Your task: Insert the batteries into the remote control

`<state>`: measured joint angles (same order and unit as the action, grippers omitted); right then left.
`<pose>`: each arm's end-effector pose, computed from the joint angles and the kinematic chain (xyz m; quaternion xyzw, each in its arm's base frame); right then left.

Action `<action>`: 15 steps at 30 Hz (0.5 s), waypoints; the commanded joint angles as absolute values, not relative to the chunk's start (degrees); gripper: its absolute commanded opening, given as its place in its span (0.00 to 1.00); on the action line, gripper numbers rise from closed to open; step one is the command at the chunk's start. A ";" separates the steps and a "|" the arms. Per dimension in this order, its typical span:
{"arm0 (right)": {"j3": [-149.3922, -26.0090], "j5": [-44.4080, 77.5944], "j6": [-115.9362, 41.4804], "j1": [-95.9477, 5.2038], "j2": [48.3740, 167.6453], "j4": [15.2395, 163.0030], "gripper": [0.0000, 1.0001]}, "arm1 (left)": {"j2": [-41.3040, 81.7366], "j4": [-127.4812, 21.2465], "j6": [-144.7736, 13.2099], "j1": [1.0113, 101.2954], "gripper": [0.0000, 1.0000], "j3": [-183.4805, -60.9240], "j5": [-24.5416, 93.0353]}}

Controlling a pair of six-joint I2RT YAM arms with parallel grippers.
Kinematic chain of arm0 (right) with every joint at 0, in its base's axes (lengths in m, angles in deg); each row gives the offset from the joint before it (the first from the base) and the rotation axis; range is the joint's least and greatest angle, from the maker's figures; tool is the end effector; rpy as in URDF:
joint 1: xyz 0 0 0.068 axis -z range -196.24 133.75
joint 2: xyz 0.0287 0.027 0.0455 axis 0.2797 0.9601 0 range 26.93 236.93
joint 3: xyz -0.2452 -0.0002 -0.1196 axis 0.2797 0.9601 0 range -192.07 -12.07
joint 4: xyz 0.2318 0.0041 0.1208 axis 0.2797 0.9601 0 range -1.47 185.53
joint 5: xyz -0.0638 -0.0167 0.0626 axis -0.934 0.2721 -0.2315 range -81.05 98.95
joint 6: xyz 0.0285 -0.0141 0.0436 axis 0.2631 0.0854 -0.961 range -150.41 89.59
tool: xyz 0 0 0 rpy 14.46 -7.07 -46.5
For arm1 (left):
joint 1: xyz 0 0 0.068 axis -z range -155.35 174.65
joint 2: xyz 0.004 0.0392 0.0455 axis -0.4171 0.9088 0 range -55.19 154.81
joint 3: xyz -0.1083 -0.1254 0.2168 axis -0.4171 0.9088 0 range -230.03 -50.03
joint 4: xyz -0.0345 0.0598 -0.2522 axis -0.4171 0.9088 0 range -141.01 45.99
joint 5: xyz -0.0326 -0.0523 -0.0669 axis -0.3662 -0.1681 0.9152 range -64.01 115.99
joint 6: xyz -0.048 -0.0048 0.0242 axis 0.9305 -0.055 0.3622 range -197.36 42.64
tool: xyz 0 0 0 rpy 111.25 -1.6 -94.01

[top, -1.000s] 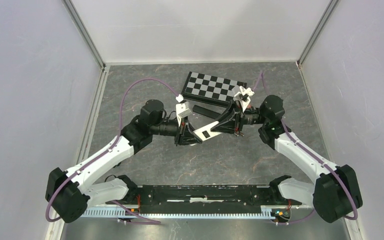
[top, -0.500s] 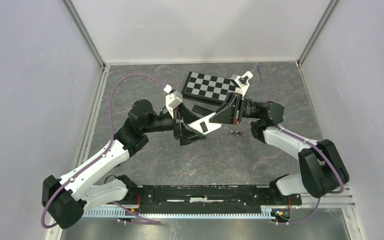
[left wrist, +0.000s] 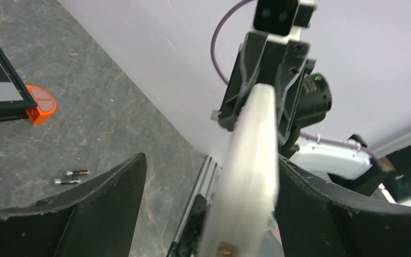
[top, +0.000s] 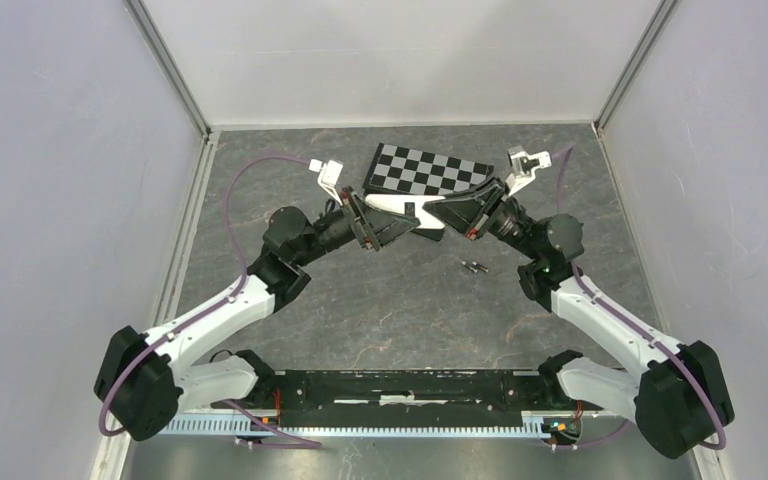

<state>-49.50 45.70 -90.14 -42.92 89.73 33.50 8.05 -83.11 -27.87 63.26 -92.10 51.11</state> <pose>0.2008 0.1248 0.3483 -0.1256 0.5348 0.6771 0.4896 0.1904 -0.1713 0.3369 0.1080 0.6344 -0.6229 0.4448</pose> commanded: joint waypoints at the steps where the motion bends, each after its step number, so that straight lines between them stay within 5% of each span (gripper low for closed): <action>1: -45.87 33.82 -92.13 -44.62 89.20 37.68 0.00 | 10.61 -98.04 -16.68 63.37 0.87 -89.33 46.18; 5: -42.09 28.26 -96.30 -46.30 88.30 37.83 0.00 | 11.34 -99.83 -16.03 63.37 0.79 -88.77 44.59; 10: -39.94 22.89 -97.29 -47.27 87.07 39.54 0.00 | 11.74 -101.20 -13.07 63.33 0.56 -88.20 44.09; 15: -38.20 20.21 -99.83 -47.42 87.08 39.30 0.00 | 13.72 -102.33 -9.52 63.33 0.50 -88.98 46.46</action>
<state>-39.88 27.19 -97.92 -47.60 87.35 38.48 12.82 -95.44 -14.49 63.13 -87.90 45.34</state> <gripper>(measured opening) 0.239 0.598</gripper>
